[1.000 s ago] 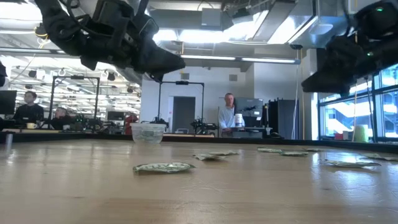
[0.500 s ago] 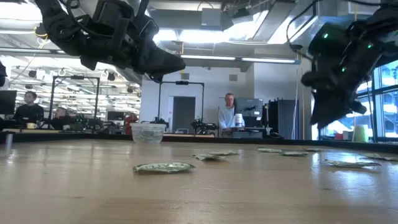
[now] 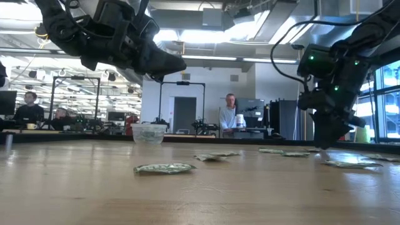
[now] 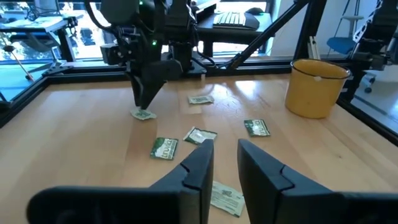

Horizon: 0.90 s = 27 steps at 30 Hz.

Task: Pick and place Stevia / Truvia into bins
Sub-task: Put the stevia packet into the transparent container

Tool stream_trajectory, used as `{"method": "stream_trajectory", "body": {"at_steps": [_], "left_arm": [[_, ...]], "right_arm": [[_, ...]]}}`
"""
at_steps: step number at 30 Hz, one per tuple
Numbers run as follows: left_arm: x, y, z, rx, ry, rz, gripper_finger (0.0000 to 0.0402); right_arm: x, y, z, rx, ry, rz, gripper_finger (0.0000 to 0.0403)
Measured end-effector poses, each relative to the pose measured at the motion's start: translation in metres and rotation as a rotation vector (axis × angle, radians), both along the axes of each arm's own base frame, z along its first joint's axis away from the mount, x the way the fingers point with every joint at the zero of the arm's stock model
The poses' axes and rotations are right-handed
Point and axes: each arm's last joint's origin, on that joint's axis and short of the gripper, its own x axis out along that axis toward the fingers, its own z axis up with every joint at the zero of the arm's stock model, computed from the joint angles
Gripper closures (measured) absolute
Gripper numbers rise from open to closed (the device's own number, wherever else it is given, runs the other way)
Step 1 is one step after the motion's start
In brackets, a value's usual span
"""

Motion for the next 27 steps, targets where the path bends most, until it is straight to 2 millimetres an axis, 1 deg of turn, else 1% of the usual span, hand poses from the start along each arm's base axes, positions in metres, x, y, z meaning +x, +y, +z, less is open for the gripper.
{"method": "stream_trajectory", "body": {"at_steps": [4,7,17,21,25,27], "left_arm": [[-0.0001,0.0,-0.0003,0.0,0.003,0.0,0.0332],[-0.0001,0.0,-0.0003,0.0,0.003,0.0,0.0333],[0.0,0.0,-0.0004,0.0,0.003,0.0,0.0333],[0.0,0.0,-0.0003,0.0,0.003,0.0,0.0332],[0.0001,0.0001,-0.0002,-0.001,0.003,0.002,0.0332],[0.0001,0.0005,-0.0002,-0.038,0.009,0.023,0.0332]], "right_arm": [[0.0027,0.0014,-0.0055,0.007,0.037,0.011,0.027],[0.0035,0.0017,-0.0082,0.003,0.063,0.012,0.028],[0.0019,0.0015,-0.0094,-0.015,0.084,0.004,0.0364],[0.0014,0.0017,-0.0084,-0.029,0.085,0.033,0.0391],[0.0006,0.0029,-0.0048,-0.058,0.072,0.058,0.0399],[-0.0001,0.004,-0.003,-0.076,0.066,0.066,0.0399]]}}
